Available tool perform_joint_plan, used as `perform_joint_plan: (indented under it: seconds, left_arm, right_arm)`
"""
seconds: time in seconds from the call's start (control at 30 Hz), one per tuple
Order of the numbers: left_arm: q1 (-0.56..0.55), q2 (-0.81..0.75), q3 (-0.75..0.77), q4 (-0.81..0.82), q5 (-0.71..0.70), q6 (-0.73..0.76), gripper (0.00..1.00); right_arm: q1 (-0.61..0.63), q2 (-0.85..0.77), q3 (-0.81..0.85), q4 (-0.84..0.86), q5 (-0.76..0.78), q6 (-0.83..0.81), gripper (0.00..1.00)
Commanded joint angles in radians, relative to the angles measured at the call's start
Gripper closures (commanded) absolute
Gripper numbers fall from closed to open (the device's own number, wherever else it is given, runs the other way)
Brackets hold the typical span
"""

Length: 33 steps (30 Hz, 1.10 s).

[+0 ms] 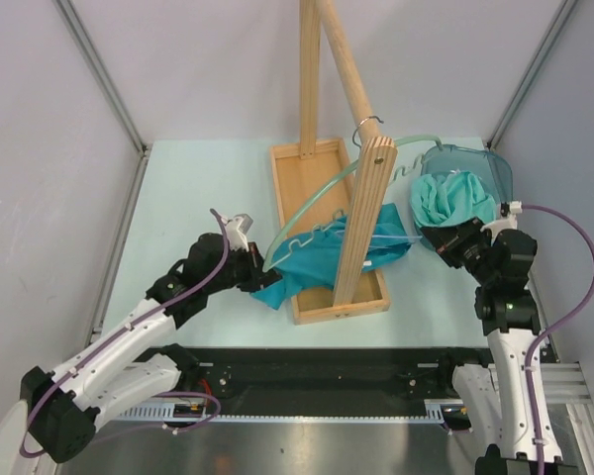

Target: Remove the t-shirt from the hanger

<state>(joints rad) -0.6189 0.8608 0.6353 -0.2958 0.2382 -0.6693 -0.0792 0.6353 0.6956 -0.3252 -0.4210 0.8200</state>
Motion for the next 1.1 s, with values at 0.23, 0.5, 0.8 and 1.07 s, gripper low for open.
perform_joint_plan:
  seconds: [0.23,0.5,0.8,1.07]
  left_arm:
    - [0.011,-0.052,0.066,-0.005,0.016,0.065,0.19]
    - [0.100,-0.054,0.076,-0.045,0.056,0.065,0.15]
    - [0.257,-0.003,0.032,0.038,0.263,0.005,0.20]
    - [0.277,0.038,0.024,0.081,0.320,-0.003,0.22]
  right_arm:
    - [0.076,0.162,0.214,-0.115,0.169,-0.096,1.00]
    - [0.225,0.348,0.429,-0.107,0.352,-0.059,1.00]
    - [0.298,0.362,0.438,-0.063,0.268,0.087,1.00]
    - [0.300,0.268,0.334,-0.112,0.214,0.085,1.00]
